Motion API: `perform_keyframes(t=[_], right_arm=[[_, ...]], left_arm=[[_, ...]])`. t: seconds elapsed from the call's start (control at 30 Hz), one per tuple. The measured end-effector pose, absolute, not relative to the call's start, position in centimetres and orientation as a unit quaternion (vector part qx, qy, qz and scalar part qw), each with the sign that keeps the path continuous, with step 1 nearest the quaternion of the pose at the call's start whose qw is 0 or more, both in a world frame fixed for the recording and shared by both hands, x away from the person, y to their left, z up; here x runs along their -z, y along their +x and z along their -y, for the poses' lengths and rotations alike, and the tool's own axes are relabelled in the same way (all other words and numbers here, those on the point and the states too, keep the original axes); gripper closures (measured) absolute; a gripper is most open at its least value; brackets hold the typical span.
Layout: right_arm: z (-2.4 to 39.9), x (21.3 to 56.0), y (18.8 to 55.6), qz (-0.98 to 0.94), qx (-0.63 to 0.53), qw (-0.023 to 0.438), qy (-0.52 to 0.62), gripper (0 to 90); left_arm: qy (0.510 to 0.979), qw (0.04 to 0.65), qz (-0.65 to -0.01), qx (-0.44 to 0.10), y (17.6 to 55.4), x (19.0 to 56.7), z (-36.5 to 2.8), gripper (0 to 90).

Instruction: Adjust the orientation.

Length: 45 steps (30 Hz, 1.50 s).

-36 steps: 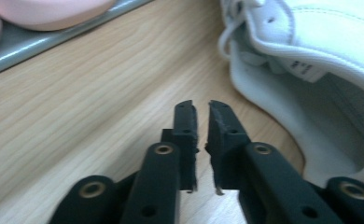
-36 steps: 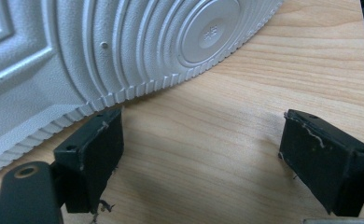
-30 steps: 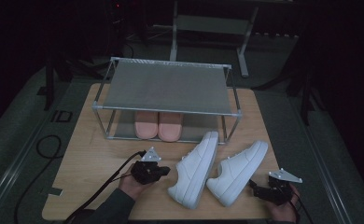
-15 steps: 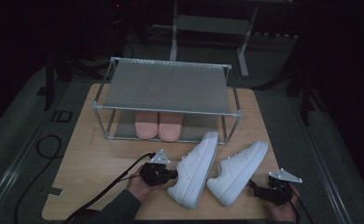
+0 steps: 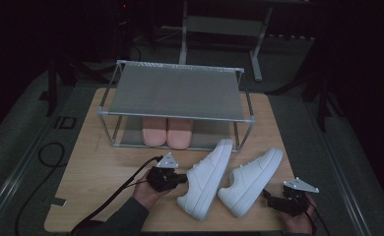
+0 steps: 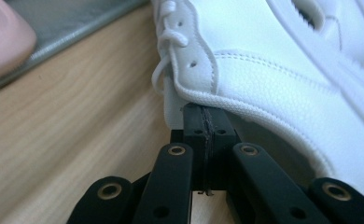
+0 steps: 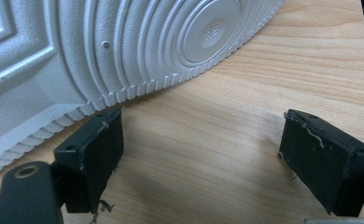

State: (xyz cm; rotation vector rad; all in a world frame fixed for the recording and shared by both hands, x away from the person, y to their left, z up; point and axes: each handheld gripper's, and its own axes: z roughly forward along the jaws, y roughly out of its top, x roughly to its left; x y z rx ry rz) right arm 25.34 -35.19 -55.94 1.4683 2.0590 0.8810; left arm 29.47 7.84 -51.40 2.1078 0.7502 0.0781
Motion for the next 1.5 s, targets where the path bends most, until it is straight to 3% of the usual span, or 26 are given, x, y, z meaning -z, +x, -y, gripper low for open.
perform_keyframes(t=[0.57, 1.23, 1.4, 1.5], right_arm=[[35.2, 55.9, 25.3, -0.748, -0.32, 0.23, 0.533, 13.3], [35.2, 55.9, 25.3, -0.748, -0.32, 0.23, 0.534, 13.3], [35.2, 55.9, 25.3, -0.748, -0.32, 0.23, 0.534, 13.3], [35.2, 55.9, 25.3, -0.748, -0.32, 0.23, 0.534, 13.3]], left_arm=[[0.852, 0.441, -0.277, -0.051, 29.8, 48.9, -6.1, 89.2], [0.858, 0.42, -0.29, -0.056, 31.0, 50.4, -4.9, 61.4], [0.856, 0.422, -0.29, -0.072, 31.4, 50.3, -4.7, 60.7], [0.853, 0.425, -0.29, -0.086, 31.6, 50.4, -4.7, 68.8]])
